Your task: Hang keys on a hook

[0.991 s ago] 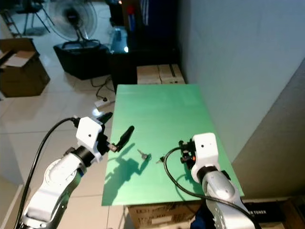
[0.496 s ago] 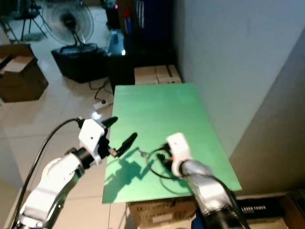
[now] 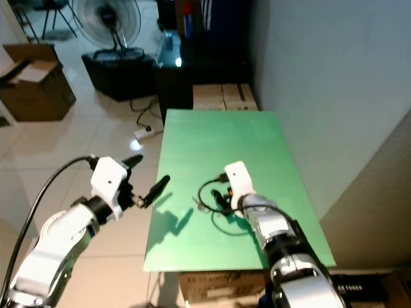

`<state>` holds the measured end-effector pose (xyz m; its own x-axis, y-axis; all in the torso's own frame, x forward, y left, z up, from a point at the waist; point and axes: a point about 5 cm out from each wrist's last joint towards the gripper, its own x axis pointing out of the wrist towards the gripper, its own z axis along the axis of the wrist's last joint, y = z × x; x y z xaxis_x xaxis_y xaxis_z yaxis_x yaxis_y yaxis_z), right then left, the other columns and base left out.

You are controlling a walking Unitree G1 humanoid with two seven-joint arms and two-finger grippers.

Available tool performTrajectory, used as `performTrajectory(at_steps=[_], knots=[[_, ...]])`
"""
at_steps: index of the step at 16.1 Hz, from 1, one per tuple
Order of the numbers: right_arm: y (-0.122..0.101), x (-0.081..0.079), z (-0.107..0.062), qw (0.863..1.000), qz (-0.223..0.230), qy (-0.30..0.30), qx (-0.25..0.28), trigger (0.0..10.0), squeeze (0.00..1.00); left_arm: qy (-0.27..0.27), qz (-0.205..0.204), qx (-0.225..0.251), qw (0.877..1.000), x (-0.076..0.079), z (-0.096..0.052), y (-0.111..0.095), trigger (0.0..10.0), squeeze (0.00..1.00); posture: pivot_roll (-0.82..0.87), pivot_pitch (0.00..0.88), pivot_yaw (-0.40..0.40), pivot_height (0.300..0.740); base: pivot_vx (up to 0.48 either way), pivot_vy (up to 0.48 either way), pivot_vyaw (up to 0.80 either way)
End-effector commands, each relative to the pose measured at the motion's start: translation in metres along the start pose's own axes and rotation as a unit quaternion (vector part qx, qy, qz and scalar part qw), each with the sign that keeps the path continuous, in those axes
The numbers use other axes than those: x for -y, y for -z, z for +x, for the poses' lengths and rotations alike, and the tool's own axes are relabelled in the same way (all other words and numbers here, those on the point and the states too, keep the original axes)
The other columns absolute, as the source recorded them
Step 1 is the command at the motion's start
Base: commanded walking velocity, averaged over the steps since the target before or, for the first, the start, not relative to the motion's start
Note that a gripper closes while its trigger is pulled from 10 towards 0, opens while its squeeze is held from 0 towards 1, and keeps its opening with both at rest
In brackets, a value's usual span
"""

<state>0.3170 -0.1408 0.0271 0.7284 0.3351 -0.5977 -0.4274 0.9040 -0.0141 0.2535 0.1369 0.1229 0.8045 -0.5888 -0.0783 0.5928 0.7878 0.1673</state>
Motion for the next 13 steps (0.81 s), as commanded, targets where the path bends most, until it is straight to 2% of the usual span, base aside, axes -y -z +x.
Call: performTrajectory(at_steps=[1, 4, 6, 10, 11, 12, 13], knots=[[-0.004, 0.013, -0.002, 1.0, 0.015, 0.006, 0.001, 10.0, 1.0, 0.023, 0.005, 0.009, 1.0, -0.002, -0.001, -0.009, 10.0, 0.0, 0.04, 0.106, 0.031, 0.74, 0.0, 0.0, 0.0], [-0.011, 0.034, -0.008, 0.999, 0.038, 0.005, -0.009, 10.0, 1.0, 0.083, -0.004, 0.024, 0.996, -0.001, -0.005, -0.025, 10.0, 0.0, 0.07, 0.165, 0.029, 0.74, 0.0, 0.0, 0.0], [-0.015, 0.049, -0.012, 0.997, 0.071, 0.018, -0.01, 10.0, 1.0, 0.118, -0.011, 0.027, 0.993, 0.004, -0.011, -0.033, 10.0, 0.0, 0.07, 0.203, 0.045, 0.74, 0.0, 0.0, 0.0], [-0.023, 0.054, -0.013, 0.991, 0.136, 0.013, 0.008, 10.0, 1.0, 0.152, -0.02, 0.007, 0.988, 0.01, -0.024, -0.037, 10.0, 0.0, 0.08, 0.263, 0.074, 0.74, 0.0, 0.0, 0.0], [-0.023, 0.054, -0.013, 0.99, 0.138, 0.014, 0.007, 10.0, 1.0, 0.156, -0.02, 0.006, 0.987, 0.012, -0.025, -0.038, 10.0, 0.0, 0.08, 0.267, 0.068, 0.74, 0.0, 0.0, 0.0], [-0.022, 0.054, -0.013, 0.989, 0.145, 0.009, 0.006, 10.0, 0.85, 0.158, -0.02, 0.006, 0.987, 0.012, -0.025, -0.04, 10.0, 0.0, 0.09, 0.272, 0.061, 0.74, 0.0, 0.0, 0.0], [-0.022, 0.055, -0.014, 0.987, 0.16, 0.011, 0.007, 10.0, 0.0, 0.159, -0.02, 0.004, 0.987, 0.013, -0.027, -0.043, 10.0, 0.0, 0.09, 0.279, 0.062, 0.74, 0.0, 0.0, 0.0]])
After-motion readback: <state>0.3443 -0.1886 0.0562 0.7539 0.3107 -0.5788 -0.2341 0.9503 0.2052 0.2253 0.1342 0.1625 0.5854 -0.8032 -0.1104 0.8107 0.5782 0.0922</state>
